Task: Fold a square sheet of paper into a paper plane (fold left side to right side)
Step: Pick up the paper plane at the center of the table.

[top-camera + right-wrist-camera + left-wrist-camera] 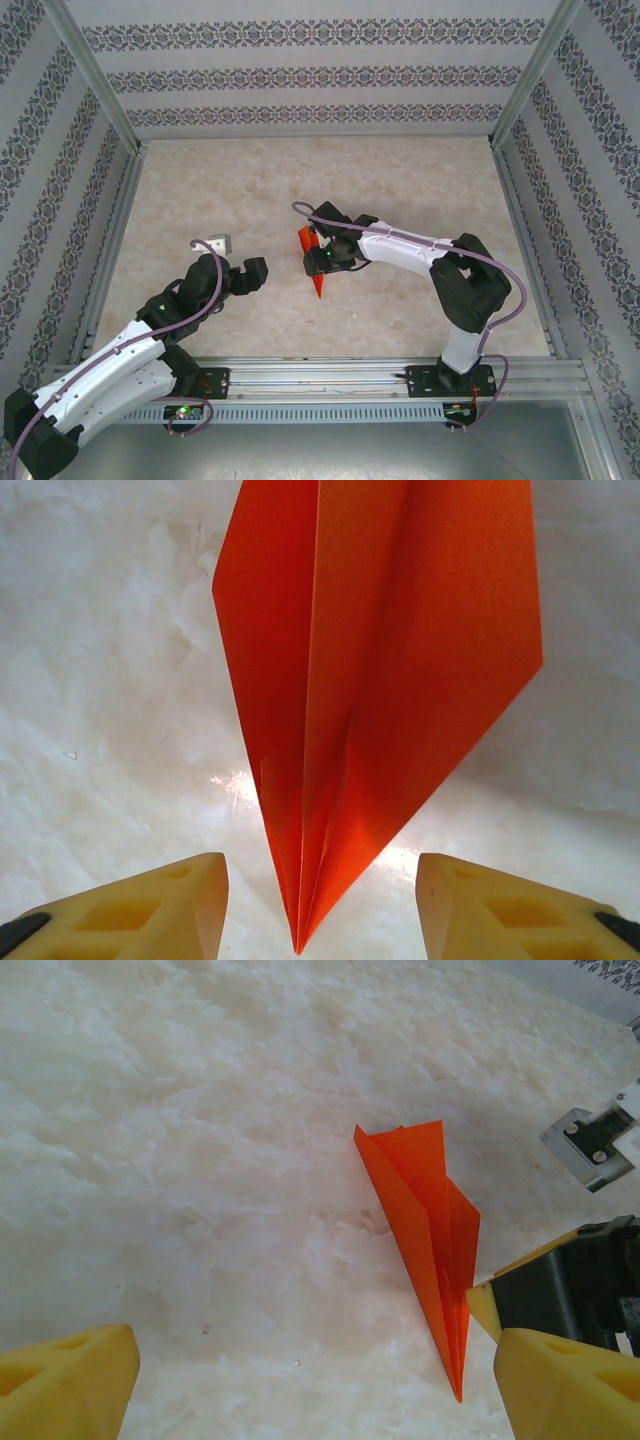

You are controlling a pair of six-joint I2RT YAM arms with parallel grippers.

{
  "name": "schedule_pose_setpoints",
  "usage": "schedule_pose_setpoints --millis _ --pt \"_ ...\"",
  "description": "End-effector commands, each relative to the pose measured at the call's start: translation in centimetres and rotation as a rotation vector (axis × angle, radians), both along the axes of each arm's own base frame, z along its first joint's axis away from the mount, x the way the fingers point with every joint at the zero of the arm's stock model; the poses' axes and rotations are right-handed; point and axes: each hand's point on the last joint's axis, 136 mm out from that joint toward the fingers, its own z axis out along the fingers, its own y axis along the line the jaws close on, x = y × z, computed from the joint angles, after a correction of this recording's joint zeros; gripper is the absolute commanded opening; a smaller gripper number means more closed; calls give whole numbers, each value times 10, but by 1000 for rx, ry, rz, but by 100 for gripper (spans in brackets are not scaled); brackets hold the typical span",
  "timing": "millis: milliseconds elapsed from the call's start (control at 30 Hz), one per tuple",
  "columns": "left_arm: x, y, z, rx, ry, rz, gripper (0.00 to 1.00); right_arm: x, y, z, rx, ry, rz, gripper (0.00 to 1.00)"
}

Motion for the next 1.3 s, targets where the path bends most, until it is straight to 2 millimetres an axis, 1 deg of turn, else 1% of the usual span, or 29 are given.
schedule_pose_setpoints --millis 0,367,467,700,867,1267 --pt "2 7 2 17 -10 21 92 2 3 -1 -24 -9 20 52" --pt "2 8 2 20 -10 20 92 7 7 -9 -39 -4 22 48" --pt "2 8 3 20 -11 22 92 8 7 -11 -47 -4 20 45" --pt "3 8 4 19 -13 22 92 7 7 -14 -59 2 23 33" --pt "3 8 3 18 -12 21 92 8 5 -16 -71 3 21 28" --pt "4 7 3 15 -12 20 92 7 8 -22 -86 11 21 24"
